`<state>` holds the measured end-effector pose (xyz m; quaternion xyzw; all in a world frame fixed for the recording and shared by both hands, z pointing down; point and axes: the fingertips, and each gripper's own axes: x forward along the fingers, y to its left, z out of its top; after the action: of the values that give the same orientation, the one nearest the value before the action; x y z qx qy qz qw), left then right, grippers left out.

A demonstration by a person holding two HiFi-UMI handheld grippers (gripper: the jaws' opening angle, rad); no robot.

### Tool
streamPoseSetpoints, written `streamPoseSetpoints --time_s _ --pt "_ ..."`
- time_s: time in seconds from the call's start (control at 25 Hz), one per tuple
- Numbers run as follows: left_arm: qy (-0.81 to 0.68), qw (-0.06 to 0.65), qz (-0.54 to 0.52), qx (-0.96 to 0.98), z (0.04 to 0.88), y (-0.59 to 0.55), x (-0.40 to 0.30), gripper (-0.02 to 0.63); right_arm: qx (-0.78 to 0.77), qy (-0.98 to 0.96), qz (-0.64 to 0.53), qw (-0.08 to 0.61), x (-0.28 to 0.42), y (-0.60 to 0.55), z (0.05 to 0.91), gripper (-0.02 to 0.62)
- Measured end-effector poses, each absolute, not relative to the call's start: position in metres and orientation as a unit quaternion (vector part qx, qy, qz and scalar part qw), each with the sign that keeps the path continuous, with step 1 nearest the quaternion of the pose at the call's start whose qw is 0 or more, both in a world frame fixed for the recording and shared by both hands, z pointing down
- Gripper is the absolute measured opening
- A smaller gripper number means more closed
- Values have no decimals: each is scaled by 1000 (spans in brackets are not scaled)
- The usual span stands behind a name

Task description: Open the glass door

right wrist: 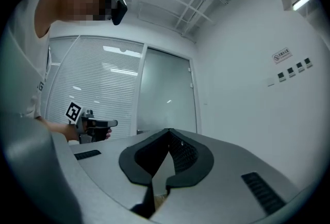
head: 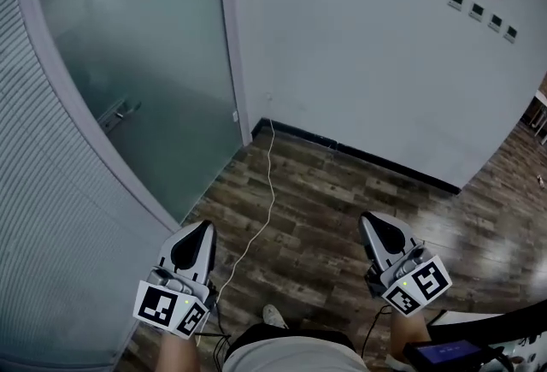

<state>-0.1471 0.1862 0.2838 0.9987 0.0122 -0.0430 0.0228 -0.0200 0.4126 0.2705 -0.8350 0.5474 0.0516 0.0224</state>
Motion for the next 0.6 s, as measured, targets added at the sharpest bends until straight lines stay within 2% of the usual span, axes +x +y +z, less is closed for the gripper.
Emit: streamPoseSetpoints --time_s 0.6 --pt "-97 31 -40 994 302 52 -119 0 -750 660 31 30 47 223 290 2"
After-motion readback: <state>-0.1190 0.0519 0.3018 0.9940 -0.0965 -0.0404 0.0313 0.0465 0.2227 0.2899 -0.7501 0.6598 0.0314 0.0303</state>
